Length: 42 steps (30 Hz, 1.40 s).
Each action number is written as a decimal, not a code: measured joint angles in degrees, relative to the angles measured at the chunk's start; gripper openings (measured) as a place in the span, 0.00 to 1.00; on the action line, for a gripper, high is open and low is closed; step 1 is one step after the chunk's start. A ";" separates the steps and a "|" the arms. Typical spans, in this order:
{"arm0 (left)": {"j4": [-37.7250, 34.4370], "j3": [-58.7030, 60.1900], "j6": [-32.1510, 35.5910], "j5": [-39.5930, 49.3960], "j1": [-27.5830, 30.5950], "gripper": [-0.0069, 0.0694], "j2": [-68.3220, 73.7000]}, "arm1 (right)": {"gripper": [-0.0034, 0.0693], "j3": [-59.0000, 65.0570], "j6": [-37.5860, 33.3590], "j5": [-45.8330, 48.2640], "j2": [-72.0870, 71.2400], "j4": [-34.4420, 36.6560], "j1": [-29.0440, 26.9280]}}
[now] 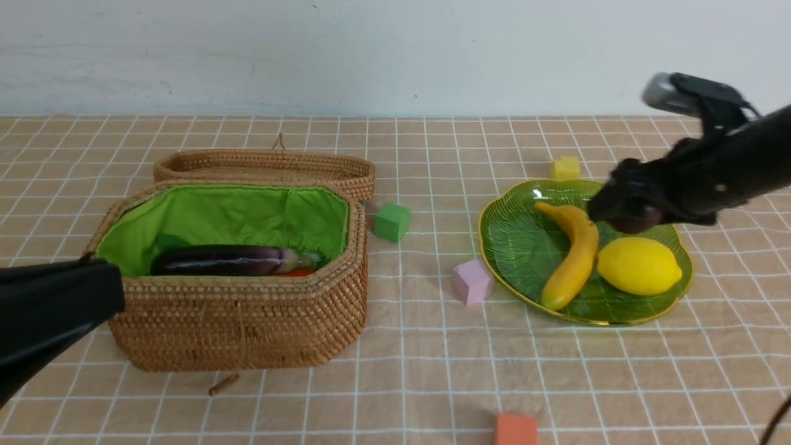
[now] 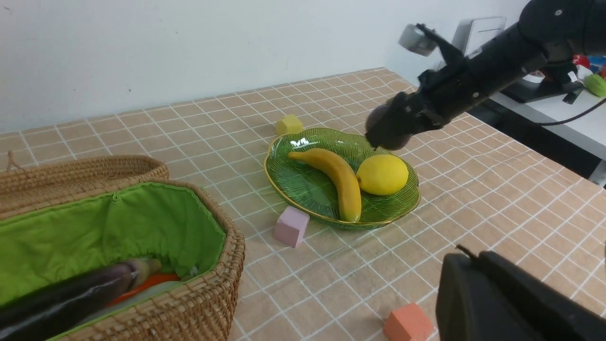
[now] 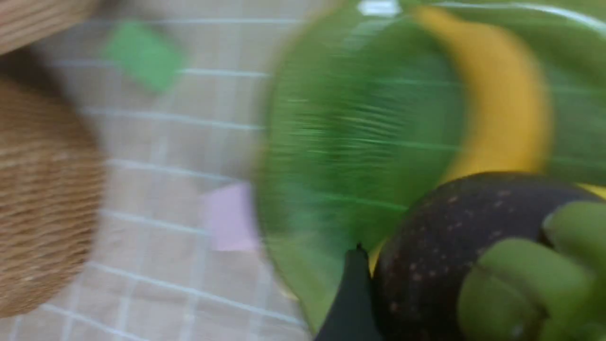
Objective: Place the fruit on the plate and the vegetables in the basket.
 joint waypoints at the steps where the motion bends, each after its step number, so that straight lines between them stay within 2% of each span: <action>1: 0.05 0.00 0.00 0.00 0.00 0.10 0.00 | 0.84 0.00 -0.89 -1.53 0.73 0.53 1.61; 7: 1.53 0.00 0.00 0.23 0.00 0.10 0.00 | 0.86 0.00 -3.00 -10.74 6.18 1.02 4.91; 8: 2.80 0.35 0.00 0.40 0.00 0.10 -0.10 | 0.92 0.00 -3.28 -11.68 6.83 1.29 4.96; 11: 5.27 2.18 -0.44 -0.15 0.00 0.08 -1.08 | 0.98 0.00 -3.34 -11.78 6.26 1.34 4.96; 16: 6.88 7.03 -2.61 -3.60 0.00 0.07 -6.53 | 0.95 0.07 -3.34 -9.13 1.27 0.46 4.96; 21: 7.08 13.17 -3.99 -6.96 0.00 0.07 -16.31 | 0.75 0.22 0.39 1.56 -10.42 -3.45 4.48; 22: 7.08 15.35 -5.47 -7.17 0.00 0.07 -19.84 | 0.65 1.16 3.47 6.23 -15.21 -6.55 4.31; 23: 7.08 15.64 -5.69 -7.23 0.00 0.07 -20.27 | 0.65 1.35 3.90 6.82 -15.83 -6.98 4.25; 24: 7.21 18.64 -7.75 -7.52 0.00 0.07 -24.01 | 0.51 3.75 7.62 12.13 -21.48 -10.82 4.17; 26: 7.71 21.15 -8.56 -7.91 0.00 0.07 -27.20 | 0.40 7.56 11.75 16.90 -27.77 -14.80 4.13; 28: 8.20 23.15 -8.85 -8.50 0.00 0.07 -28.44 | 0.33 10.23 14.00 19.78 -31.58 -16.62 4.13; 29: 9.06 25.17 -9.21 -9.21 0.00 0.07 -28.91 | 0.26 13.97 16.84 22.00 -36.84 -18.33 4.10; 32: 9.75 27.07 -9.29 -9.49 0.00 0.07 -28.91 | 0.19 18.65 19.88 24.01 -43.71 -19.25 4.10; 34: 10.05 28.73 -9.46 -9.81 0.00 0.07 -28.91 | 0.16 24.85 23.21 24.89 -53.72 -19.81 4.10; 42: 10.05 31.52 -9.46 -9.51 0.00 0.07 -28.91 | 0.16 37.43 29.99 21.20 -74.13 -20.83 4.10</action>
